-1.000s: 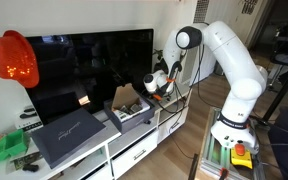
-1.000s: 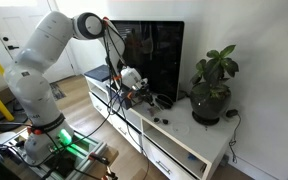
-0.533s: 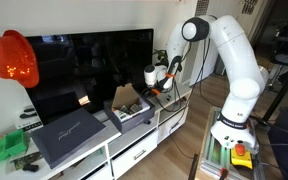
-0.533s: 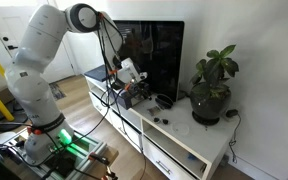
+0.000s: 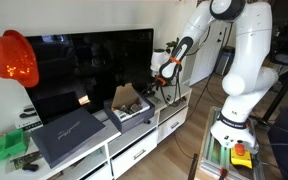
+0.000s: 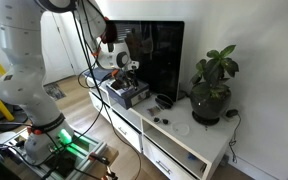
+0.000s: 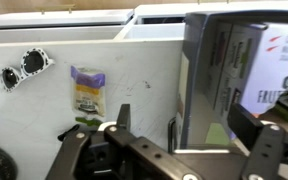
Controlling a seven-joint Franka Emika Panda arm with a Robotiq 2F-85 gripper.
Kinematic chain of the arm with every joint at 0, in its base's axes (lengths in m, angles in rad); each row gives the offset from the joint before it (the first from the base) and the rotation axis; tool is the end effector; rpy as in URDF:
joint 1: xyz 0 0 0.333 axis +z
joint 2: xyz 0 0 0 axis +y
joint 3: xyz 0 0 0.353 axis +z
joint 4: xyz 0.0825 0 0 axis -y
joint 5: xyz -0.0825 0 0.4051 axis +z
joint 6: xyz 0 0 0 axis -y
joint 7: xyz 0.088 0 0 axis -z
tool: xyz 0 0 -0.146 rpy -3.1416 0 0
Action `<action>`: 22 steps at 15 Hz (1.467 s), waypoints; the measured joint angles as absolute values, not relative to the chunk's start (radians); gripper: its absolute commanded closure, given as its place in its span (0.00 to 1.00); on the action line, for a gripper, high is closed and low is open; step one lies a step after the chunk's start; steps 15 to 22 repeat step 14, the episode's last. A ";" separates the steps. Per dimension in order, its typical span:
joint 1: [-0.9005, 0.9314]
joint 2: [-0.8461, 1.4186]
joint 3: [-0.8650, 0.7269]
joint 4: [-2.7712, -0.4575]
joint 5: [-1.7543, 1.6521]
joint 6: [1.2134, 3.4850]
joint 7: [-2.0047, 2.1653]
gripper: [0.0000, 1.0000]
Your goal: Pick up one sachet from the white box and put it on the tv stand
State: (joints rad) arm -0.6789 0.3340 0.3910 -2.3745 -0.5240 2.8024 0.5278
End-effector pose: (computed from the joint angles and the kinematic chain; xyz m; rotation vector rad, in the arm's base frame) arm 0.5251 -0.1288 0.1833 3.0198 -0.5491 0.2324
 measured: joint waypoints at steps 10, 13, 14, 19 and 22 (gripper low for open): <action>-0.781 0.073 0.651 -2.346 0.171 2.385 0.174 0.00; -0.609 0.003 0.505 -2.336 0.184 2.320 0.163 0.00; -0.596 -0.004 0.496 -2.336 0.185 2.316 0.163 0.00; -0.596 -0.004 0.496 -2.336 0.185 2.316 0.163 0.00; -0.596 -0.004 0.496 -2.336 0.185 2.316 0.163 0.00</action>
